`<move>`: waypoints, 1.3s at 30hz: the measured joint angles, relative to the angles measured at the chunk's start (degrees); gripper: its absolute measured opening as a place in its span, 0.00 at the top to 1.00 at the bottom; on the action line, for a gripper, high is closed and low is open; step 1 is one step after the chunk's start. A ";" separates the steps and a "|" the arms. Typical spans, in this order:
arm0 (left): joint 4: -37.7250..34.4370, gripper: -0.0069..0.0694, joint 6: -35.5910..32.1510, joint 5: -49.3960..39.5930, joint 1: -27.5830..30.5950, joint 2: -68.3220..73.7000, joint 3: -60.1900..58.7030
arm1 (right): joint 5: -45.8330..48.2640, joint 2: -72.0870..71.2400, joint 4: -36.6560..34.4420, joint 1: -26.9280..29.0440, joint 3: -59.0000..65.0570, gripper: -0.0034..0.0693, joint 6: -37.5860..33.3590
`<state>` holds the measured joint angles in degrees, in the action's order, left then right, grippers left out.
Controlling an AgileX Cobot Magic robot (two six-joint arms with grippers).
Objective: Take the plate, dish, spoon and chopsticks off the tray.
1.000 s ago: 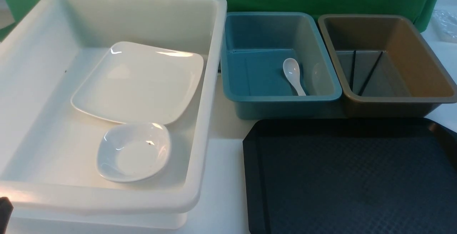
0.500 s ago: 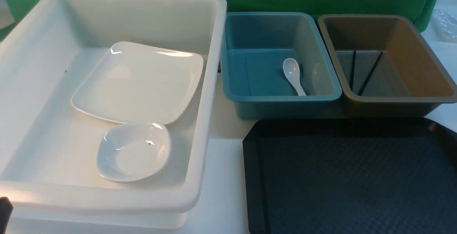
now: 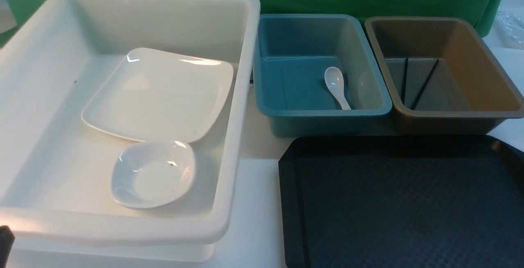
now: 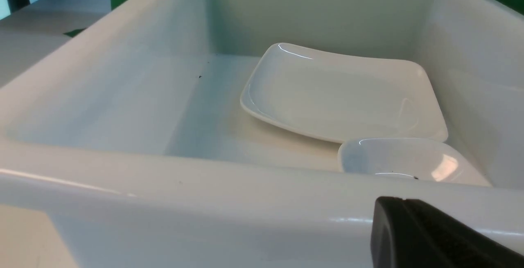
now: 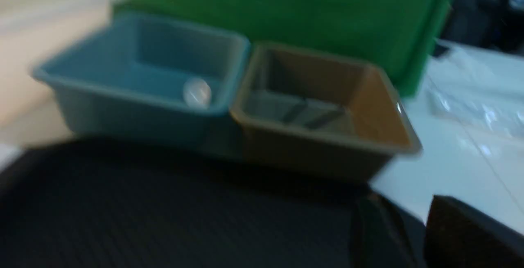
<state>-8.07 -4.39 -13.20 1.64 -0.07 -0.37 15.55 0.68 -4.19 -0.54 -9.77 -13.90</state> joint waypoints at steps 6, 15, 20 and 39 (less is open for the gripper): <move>0.00 0.91 -0.02 -0.02 0.00 0.00 -0.04 | -0.32 -0.57 -0.13 3.18 10.05 0.63 -0.45; 0.00 0.91 -0.02 -0.02 0.00 0.00 -0.04 | -0.63 -0.62 -0.25 -1.08 10.13 0.63 -0.45; 0.00 0.91 -0.02 -0.02 0.00 0.00 -0.04 | -0.81 -0.62 -0.25 -1.22 10.13 0.63 -0.41; 0.00 0.91 -0.51 -0.02 0.00 0.00 -0.04 | -0.97 -0.62 -0.25 -1.28 10.13 0.63 -0.33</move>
<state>-8.07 -4.90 -13.22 1.64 -0.07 -0.41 14.58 0.06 -4.43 -1.82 0.36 -14.23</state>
